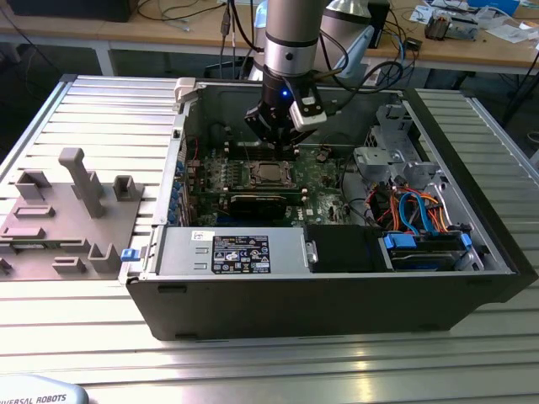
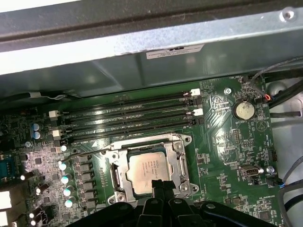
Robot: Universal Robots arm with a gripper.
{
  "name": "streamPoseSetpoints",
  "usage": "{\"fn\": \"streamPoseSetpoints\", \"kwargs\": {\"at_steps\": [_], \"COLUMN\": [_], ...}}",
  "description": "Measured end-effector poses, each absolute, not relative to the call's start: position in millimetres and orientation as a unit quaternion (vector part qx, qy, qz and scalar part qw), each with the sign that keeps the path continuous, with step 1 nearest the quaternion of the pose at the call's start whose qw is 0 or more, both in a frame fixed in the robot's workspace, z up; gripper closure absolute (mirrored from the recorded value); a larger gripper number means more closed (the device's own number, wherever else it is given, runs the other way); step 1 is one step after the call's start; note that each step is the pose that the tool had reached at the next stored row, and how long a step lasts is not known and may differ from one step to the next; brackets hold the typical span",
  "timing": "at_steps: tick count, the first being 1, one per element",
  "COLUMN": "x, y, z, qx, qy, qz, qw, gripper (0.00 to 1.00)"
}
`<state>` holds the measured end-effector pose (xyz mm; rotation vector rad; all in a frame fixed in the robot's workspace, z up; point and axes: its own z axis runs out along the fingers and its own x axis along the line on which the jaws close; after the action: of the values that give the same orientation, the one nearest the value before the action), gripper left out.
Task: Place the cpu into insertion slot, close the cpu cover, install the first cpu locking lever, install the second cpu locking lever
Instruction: 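Install the first cpu locking lever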
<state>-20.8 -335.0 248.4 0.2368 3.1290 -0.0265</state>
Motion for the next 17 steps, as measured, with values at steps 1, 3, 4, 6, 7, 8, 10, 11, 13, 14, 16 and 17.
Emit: {"fn": "streamPoseSetpoints", "kwargs": {"at_steps": [1,3,4,6,7,8,10,11,13,14,16,17], "x": [-20.8,-20.8,-20.8,-20.8,-20.8,-20.8,-20.8,-20.8,-20.8,-20.8,-20.8,-20.8], "y": [-335.0,-335.0,-335.0,-335.0,-335.0,-335.0,-335.0,-335.0,-335.0,-335.0,-335.0,-335.0], "z": [248.4,248.4,248.4,248.4,248.4,248.4,248.4,248.4,248.4,248.4,248.4,248.4], "qx": [0.075,0.073,0.072,0.07,0.07,0.068,0.066,0.066,0.064,0.063,0.06,0.059], "qy": [0.997,0.997,0.997,0.997,0.998,0.998,0.998,0.998,0.998,0.998,0.998,0.998], "qz": [-0.008,-0.008,-0.008,-0.008,-0.008,-0.008,-0.008,-0.008,-0.008,-0.008,-0.008,-0.008], "qw": [0.002,0.002,0.002,0.002,0.002,0.002,0.002,0.002,0.002,0.002,0.002,0.002], "gripper": [0.89,0.89,0.89,0.89,0.89,0.89,0.89,0.89,0.89,0.89,0.89,0.89]}}
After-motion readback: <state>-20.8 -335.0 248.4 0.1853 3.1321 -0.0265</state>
